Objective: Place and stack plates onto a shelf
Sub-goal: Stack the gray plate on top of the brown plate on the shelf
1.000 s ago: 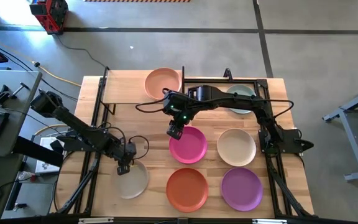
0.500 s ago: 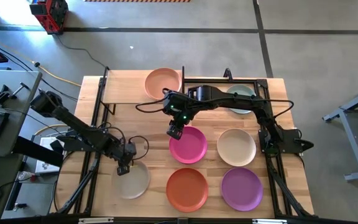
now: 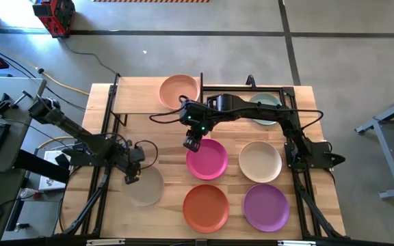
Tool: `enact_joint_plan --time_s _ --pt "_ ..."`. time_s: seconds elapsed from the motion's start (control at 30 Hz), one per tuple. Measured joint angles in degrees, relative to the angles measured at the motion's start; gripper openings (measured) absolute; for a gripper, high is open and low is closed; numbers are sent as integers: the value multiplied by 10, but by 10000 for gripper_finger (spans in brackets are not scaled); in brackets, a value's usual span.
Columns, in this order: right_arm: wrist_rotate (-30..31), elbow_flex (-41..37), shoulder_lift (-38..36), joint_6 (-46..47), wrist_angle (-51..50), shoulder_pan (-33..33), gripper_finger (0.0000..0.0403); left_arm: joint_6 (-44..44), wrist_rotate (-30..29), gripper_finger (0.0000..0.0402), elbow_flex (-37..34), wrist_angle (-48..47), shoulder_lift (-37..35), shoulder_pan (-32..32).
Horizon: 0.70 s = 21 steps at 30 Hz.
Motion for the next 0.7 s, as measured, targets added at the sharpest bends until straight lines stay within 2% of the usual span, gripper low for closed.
enact_joint_plan --time_s 0.23,0.37,0.53,0.7 --pt "30 0 0 0 1 1 150 -22 -66 1 55 -95 -34 0" --pt "55 0 0 0 20 1 171 -41 -133 0 97 -138 -40 1" --pt "70 0 0 -13 74 0 177 -56 -223 0 145 -171 -41 29" --pt "86 0 0 -30 120 1 177 -51 -262 0 176 -171 -40 69"
